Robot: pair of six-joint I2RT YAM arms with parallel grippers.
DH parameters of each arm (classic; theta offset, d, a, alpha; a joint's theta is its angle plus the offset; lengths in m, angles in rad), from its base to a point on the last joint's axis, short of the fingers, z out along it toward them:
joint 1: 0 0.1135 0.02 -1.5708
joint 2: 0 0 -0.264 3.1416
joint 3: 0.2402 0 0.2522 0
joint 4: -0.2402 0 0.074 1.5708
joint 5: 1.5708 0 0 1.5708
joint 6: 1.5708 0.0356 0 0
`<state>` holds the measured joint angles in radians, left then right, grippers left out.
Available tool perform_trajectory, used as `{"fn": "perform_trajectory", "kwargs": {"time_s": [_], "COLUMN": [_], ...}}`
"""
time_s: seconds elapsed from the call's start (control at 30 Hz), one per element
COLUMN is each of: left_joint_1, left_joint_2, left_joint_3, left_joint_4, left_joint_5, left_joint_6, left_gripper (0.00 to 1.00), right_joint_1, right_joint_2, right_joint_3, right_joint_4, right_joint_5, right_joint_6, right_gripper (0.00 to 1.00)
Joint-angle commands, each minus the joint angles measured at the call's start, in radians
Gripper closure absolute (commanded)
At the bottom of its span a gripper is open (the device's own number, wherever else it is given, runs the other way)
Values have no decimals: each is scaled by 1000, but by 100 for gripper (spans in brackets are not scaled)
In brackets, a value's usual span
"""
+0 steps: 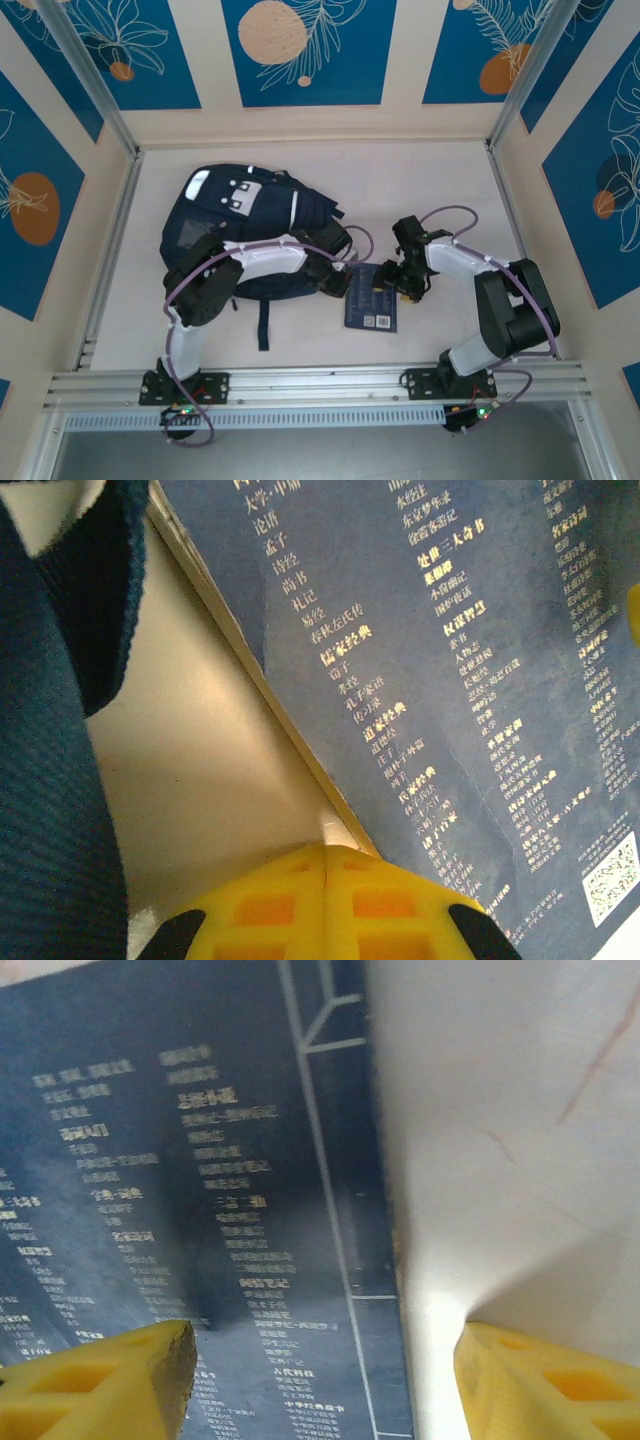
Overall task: Pack the student bag
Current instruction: Pick up the book from the bottom-center of the table.
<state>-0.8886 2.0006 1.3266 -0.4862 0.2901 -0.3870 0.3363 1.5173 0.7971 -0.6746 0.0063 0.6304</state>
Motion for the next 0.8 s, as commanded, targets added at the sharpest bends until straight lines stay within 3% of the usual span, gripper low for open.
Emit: {"fn": "perform_trajectory", "kwargs": {"time_s": [0.0,0.13,0.33,0.6,0.77], "left_joint_1": [-3,-3,-3,-3,-3], "left_joint_2": [26,30,31,35,33], "left_joint_3": [-4,-4,-6,-7,-8], "left_joint_4": [11,13,13,17,20], "left_joint_5": [29,33,37,46,47], "left_joint_6": [7,6,4,2,2], "left_gripper": [100,100,100,100,100], "right_joint_1": [64,87,79,-84,-117], "right_joint_2": [35,23,-48,-330,-382], "right_joint_3": [16,25,-8,-149,-213], "right_joint_4": [82,68,117,274,360], "right_joint_5": [-124,-101,-161,-398,-514], "right_joint_6": [-26,-29,-8,138,203], "right_gripper": [32,32,32,31,31]}}
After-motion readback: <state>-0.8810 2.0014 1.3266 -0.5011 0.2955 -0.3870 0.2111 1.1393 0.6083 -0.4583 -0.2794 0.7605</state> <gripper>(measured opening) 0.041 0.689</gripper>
